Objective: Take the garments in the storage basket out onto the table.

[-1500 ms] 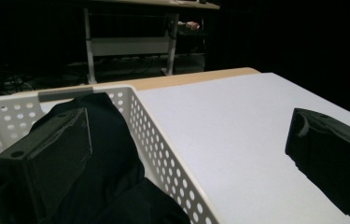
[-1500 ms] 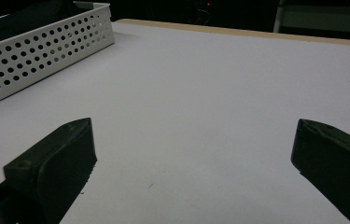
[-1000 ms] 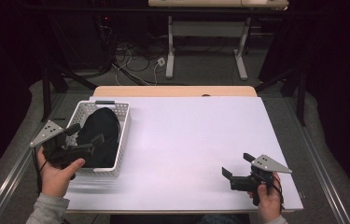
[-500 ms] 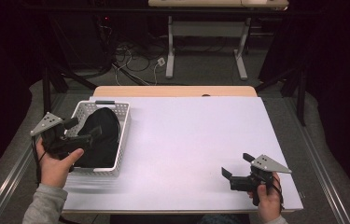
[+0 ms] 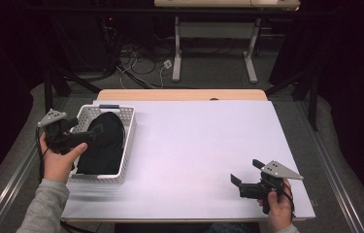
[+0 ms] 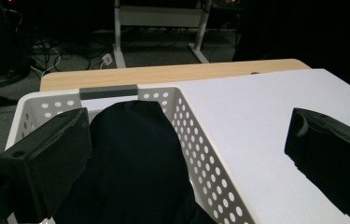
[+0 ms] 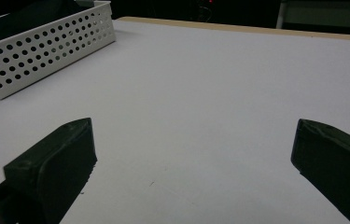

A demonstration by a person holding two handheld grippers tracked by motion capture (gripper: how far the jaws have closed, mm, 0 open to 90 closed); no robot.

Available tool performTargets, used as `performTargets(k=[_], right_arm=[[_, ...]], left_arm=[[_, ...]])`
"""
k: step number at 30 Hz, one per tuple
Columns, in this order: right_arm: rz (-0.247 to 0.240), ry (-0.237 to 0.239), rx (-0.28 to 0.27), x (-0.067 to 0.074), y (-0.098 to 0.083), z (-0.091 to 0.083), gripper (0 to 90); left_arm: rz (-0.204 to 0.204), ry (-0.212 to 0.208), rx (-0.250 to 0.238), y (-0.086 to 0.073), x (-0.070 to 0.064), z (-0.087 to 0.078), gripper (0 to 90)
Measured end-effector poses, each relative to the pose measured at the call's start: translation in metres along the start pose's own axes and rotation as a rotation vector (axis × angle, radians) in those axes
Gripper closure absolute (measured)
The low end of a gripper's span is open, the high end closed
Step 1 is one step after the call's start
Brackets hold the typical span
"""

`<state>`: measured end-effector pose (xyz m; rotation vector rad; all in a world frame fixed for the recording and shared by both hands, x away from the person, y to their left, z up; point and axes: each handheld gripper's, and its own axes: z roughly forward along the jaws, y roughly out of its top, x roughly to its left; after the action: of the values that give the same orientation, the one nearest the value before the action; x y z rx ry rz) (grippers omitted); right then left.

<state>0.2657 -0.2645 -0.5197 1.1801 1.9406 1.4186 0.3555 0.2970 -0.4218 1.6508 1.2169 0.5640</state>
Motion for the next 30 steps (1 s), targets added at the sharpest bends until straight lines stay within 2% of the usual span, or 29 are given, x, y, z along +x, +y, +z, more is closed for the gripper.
performTargets(k=[9, 16, 23, 29, 30], right_arm=[[0.006, 0.004, 0.007, 0.000, 0.000, 0.001, 0.0], [0.002, 0.005, 0.008, 0.000, -0.001, 0.002, 0.0], [-0.006, 0.007, 0.014, 0.000, -0.001, 0.003, 0.0], [0.000, 0.006, 0.020, 0.000, -0.001, 0.003, 0.1], [-0.005, 0.007, 0.020, 0.000, -0.001, 0.003, 0.1]], left_arm=[[-0.014, 0.025, 0.043, -0.002, 0.007, 0.014, 0.7], [-0.021, 0.031, 0.106, -0.011, 0.011, 0.028, 0.8], [-0.042, 0.040, 0.139, -0.018, 0.018, 0.037, 0.8], [-0.063, 0.056, 0.148, -0.023, 0.023, 0.044, 0.8], [-0.065, 0.059, 0.162, -0.024, 0.024, 0.046, 0.8]])
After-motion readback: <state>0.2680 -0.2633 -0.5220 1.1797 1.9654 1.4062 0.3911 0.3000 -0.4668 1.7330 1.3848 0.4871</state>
